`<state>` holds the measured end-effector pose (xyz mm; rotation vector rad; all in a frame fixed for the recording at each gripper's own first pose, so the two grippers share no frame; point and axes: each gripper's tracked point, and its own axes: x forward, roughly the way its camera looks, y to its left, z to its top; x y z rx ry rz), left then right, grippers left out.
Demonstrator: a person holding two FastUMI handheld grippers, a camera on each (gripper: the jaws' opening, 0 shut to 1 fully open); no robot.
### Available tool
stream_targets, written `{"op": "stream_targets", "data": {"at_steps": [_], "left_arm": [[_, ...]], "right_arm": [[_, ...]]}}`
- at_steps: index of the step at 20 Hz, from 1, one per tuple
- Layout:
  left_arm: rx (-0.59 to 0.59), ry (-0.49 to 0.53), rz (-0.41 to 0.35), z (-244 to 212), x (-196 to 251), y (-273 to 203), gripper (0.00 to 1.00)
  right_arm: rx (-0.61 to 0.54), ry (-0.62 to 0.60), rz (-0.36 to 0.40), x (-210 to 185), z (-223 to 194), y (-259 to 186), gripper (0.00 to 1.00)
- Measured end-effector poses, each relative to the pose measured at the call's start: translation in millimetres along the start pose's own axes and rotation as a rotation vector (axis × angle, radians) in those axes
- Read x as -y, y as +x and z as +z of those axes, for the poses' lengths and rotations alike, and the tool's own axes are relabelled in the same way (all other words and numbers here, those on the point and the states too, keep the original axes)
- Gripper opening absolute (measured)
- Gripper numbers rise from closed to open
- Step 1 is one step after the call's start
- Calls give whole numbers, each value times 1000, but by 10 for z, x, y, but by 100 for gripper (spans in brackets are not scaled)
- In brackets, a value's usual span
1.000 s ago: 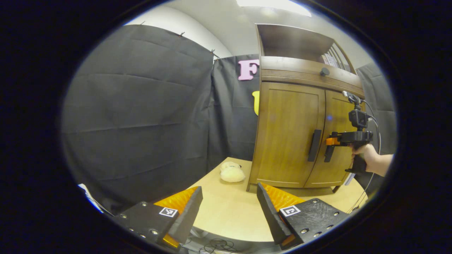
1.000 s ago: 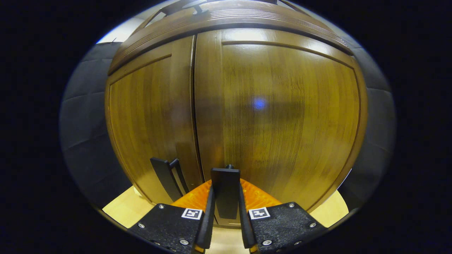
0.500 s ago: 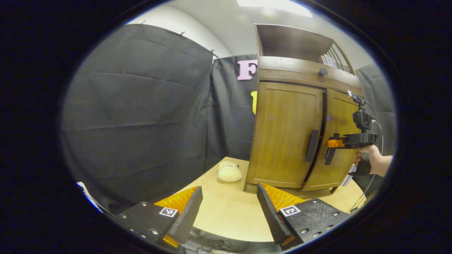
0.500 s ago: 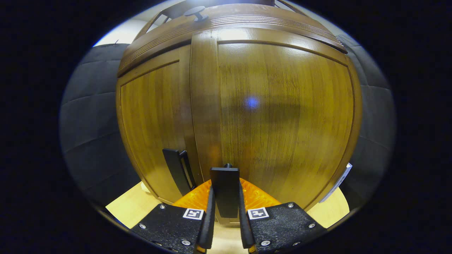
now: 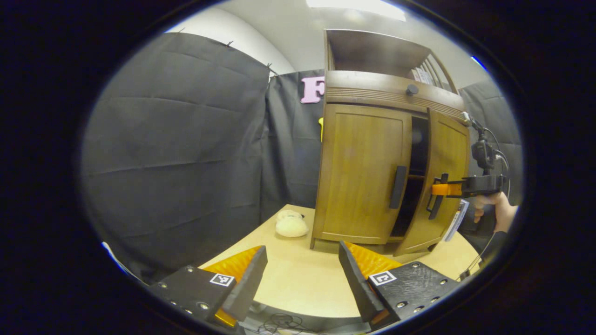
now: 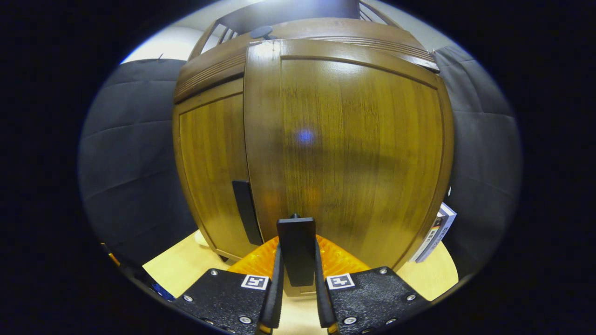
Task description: Open the right door of the double-door shoe cabinet with the right hand, and open the left door with the left hand.
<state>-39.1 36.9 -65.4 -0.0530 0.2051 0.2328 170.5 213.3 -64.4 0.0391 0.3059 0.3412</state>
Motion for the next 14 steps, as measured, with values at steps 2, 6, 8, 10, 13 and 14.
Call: {"op": "stream_targets", "data": {"at_steps": [2, 6, 8, 10, 13, 14], "left_arm": [[-5, 3, -10, -19, 15, 0, 94], [-6, 14, -22, -16, 41, -1, 89], [-3, 15, -29, -8, 61, 5, 94], [0, 23, -36, -1, 75, 10, 94], [0, 31, -52, 7, 112, 21, 94], [1, 33, -60, 2, 129, 18, 95]], "right_arm": [[-2, 5, -1, 3, 0, 6, 31], [-12, 12, 6, 4, -11, 5, 31], [-13, 13, 7, 3, -16, 16, 31], [-11, 10, 7, 13, -15, 32, 30], [-18, 13, 5, 15, -18, 36, 30], [-22, 15, 1, 19, -17, 35, 30]]}}
